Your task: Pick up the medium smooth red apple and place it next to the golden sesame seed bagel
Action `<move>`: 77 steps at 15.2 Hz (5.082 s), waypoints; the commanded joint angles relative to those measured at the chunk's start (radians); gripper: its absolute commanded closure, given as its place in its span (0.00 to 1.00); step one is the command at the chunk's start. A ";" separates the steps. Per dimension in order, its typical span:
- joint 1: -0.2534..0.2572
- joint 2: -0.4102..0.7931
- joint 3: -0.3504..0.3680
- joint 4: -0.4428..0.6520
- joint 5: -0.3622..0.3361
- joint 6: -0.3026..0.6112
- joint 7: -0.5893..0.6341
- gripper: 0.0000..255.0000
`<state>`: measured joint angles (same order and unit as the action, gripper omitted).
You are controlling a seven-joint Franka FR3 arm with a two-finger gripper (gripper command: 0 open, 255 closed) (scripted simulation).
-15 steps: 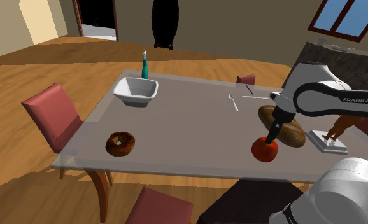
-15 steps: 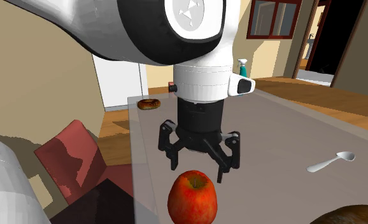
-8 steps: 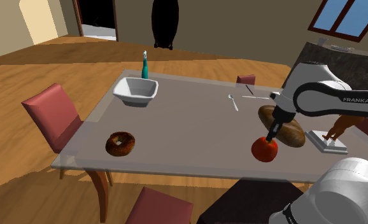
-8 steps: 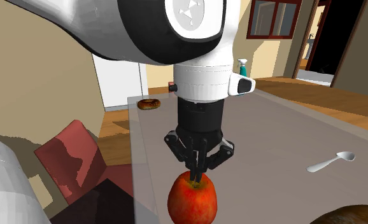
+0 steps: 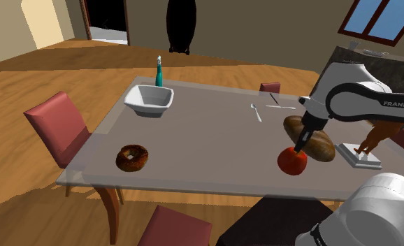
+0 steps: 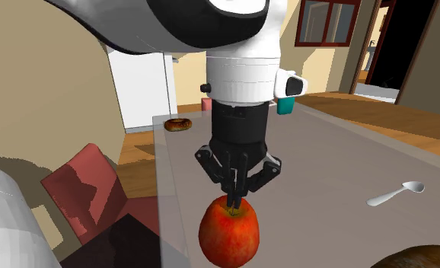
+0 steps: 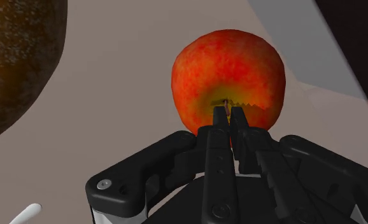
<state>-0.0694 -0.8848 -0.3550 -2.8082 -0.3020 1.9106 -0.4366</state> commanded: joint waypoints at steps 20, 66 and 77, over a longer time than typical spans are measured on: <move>0.028 -0.017 0.068 0.269 0.068 -0.285 -0.014 1.00; 0.302 0.900 0.711 1.131 0.312 -0.247 0.776 1.00; 0.313 0.935 0.719 1.038 0.299 -0.120 0.796 1.00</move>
<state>0.2435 0.0510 0.3641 -1.7555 -0.0028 1.7751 0.3596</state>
